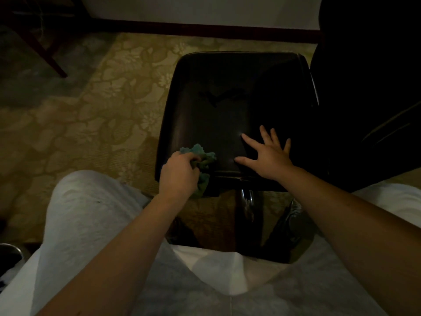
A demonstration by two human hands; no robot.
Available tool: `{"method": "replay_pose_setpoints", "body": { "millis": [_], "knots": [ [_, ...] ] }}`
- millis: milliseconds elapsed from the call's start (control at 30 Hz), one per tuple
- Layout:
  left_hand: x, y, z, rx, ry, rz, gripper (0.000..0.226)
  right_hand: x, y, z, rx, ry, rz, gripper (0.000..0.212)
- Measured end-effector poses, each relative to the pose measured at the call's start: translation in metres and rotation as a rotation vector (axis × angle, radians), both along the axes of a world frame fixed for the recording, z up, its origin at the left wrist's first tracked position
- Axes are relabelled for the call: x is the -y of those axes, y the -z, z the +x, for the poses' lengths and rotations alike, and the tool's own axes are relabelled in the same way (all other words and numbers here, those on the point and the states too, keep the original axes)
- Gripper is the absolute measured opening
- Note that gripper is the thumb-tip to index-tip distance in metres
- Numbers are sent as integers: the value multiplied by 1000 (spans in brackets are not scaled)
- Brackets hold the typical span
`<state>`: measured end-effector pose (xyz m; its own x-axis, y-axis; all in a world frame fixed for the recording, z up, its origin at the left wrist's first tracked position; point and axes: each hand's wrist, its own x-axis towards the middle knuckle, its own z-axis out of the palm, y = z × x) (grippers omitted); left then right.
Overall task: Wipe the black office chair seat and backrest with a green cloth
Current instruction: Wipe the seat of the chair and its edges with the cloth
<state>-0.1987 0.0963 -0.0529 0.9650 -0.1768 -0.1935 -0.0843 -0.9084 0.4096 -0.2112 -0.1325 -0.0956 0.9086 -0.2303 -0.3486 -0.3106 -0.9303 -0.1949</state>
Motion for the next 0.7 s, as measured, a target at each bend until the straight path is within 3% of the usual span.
{"method": "replay_pose_setpoints", "body": {
  "millis": [400, 700],
  "knots": [
    [39, 1, -14, 4, 8, -27, 32, -2, -1, 2, -23, 9, -25, 79],
    [9, -2, -6, -1, 9, -27, 30, -5, -2, 0, -25, 12, 5, 78]
  ]
}}
